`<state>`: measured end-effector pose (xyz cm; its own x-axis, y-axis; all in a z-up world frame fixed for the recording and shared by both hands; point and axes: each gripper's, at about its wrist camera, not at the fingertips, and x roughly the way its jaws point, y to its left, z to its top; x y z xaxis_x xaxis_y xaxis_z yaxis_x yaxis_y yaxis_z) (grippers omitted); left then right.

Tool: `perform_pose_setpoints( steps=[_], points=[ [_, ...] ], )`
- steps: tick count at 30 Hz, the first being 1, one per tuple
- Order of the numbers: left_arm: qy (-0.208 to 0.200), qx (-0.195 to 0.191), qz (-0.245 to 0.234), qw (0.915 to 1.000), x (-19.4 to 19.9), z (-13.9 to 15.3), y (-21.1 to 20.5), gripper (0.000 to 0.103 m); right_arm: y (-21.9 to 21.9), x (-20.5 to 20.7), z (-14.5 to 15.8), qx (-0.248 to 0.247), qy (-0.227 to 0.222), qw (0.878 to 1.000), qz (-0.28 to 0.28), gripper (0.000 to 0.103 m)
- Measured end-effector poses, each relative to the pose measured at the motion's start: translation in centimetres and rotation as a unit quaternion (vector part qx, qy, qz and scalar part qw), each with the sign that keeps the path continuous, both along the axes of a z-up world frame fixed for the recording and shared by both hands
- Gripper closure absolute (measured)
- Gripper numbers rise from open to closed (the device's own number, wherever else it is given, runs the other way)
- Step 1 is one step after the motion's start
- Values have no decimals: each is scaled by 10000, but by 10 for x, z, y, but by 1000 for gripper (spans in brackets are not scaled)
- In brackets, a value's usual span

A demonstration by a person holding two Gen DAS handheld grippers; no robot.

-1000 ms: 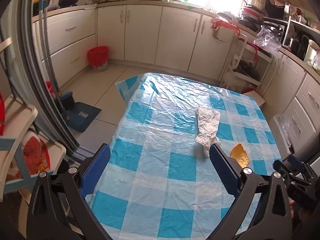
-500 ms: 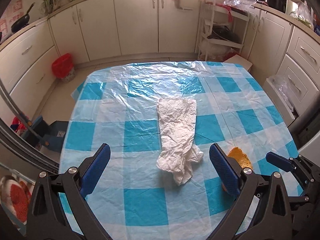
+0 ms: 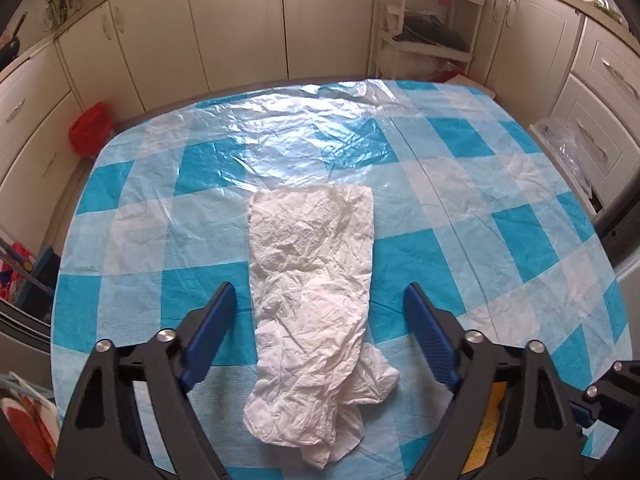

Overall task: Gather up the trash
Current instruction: 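Grasp the white tissue with the left tool while the right tool grasps the last orange peel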

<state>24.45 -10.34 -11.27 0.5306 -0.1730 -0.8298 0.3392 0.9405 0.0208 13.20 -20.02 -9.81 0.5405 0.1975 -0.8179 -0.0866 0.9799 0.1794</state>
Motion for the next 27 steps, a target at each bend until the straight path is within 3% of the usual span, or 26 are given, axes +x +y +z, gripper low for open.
perform_pose_setpoints(
  steps=[1, 3, 4, 11, 19, 27],
  points=[
    [-19, -30, -94, 9999, -1, 2, -1, 62, -2, -2, 2, 21, -8, 10000, 25, 97],
    [43, -99, -193, 9998, -5, 5, 0, 86, -5, -6, 6, 26, -18, 10000, 45, 98],
    [68, -132, -185, 9997, -7, 6, 2, 91, -8, -8, 7, 28, -13, 10000, 44, 98],
    [503, -687, -185, 9962, -37, 11, 30, 94, -29, -23, 17, 73, -8, 10000, 44, 98],
    [382, -979, -255, 9941, -99, 37, 44, 94, -47, -43, 21, -5, 63, 10000, 70, 98],
    [313, -452, -448, 9975, -146, 24, 34, 92, -48, -62, 13, 41, 256, 9996, 108, 98]
  ],
)
